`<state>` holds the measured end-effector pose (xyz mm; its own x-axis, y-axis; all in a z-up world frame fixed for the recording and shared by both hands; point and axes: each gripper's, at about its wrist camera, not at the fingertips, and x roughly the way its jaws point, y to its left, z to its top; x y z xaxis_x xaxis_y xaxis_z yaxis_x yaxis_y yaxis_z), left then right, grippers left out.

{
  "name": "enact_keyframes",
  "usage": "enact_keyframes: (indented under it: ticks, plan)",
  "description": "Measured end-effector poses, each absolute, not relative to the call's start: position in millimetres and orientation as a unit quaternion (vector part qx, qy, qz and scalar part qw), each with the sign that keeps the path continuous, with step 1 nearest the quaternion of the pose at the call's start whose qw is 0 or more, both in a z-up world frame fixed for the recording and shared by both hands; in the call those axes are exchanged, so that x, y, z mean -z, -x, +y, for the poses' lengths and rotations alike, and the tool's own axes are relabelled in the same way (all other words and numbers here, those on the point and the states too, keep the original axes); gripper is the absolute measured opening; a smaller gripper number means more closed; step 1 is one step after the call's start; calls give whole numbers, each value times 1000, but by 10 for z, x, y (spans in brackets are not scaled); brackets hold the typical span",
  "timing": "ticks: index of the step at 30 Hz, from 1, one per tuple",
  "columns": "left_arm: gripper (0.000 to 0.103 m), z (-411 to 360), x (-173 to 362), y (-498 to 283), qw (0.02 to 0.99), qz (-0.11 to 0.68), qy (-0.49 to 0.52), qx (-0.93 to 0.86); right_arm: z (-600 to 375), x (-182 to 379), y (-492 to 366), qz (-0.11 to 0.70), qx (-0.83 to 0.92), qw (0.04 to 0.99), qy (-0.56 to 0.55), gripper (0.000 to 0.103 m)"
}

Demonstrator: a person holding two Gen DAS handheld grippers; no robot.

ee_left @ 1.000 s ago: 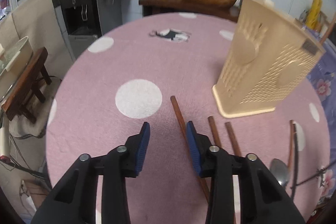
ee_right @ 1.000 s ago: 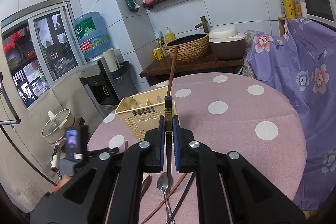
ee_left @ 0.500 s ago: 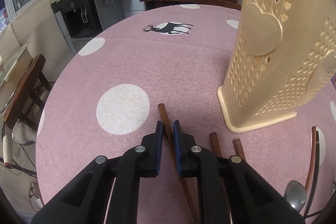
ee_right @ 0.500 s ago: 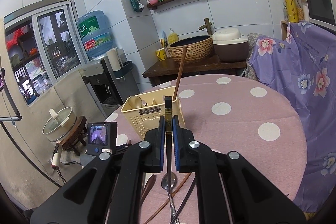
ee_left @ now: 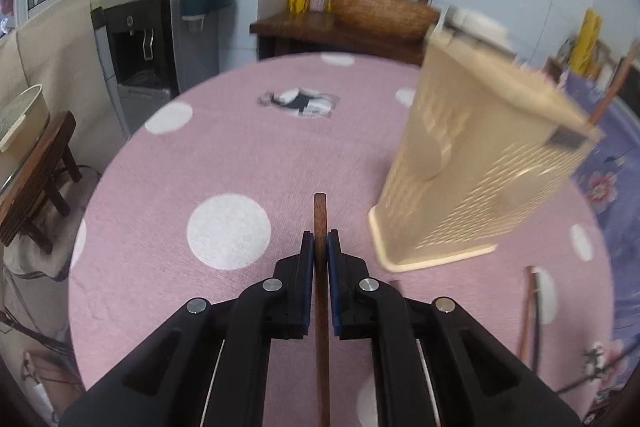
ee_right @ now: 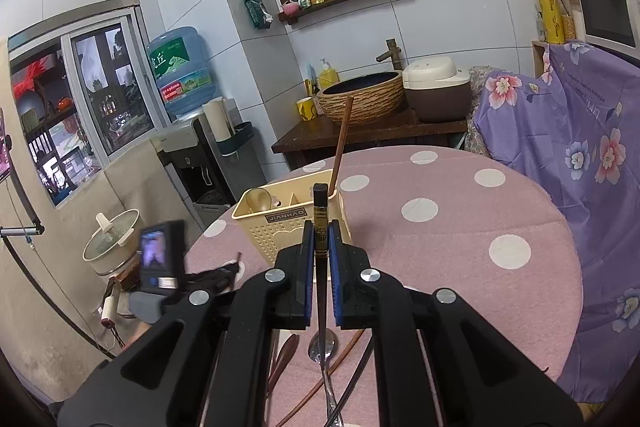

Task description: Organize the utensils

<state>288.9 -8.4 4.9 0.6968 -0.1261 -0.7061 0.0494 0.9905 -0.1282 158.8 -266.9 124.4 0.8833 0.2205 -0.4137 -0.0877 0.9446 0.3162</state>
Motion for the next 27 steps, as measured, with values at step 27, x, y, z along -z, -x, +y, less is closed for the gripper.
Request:
enact_keyframes:
  ticks: [27]
  plan:
    - [8, 372, -1346, -2099, 964, 229, 76, 108, -2635, -1498, -1645, 217, -104, 961, -137, 8]
